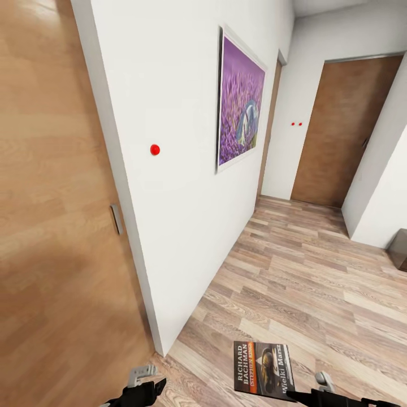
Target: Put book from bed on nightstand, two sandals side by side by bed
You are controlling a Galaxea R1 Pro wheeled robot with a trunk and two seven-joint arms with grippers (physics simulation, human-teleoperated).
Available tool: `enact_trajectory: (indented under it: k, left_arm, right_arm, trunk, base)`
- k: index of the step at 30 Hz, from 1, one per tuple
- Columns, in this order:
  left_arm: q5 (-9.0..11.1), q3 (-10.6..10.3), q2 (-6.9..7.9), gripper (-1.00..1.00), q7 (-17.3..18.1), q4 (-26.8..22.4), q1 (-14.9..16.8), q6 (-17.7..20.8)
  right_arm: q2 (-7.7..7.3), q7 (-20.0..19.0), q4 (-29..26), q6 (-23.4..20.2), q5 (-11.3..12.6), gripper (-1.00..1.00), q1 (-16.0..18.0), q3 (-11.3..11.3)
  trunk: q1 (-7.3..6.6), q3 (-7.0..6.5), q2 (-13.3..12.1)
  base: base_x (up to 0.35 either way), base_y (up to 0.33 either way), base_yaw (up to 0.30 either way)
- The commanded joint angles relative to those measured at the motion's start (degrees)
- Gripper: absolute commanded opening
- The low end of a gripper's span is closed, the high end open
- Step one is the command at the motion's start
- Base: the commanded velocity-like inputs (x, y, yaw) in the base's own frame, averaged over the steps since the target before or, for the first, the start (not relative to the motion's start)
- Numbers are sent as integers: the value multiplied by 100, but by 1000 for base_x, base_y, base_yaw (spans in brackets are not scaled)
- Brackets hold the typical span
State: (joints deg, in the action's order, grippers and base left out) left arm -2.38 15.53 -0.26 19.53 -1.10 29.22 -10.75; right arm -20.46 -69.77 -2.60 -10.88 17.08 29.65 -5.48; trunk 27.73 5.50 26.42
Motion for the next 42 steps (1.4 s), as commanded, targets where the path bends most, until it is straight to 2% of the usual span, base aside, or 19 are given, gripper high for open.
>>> enact_trajectory:
  k: [1,17,42]
  left_arm:
    - [-25,38,0,100,16,4,5,-15]
    - [-25,38,0,100,16,4,5,-15]
    - [-25,38,0,100,16,4,5,-15]
  right_arm:
    - [1,-1,-3,-74,60,-100,5,-43]
    - [-36,44,4,-36,70,-100,4,-40]
    - [-37,51,5,-24,72,-100,5,-41]
  trunk:
    - [3,12,11]
    - [3,5,11]
    - [3,-218,11]
  base:
    - [0,0,0]
    - [0,0,0]
    - [0,0,0]
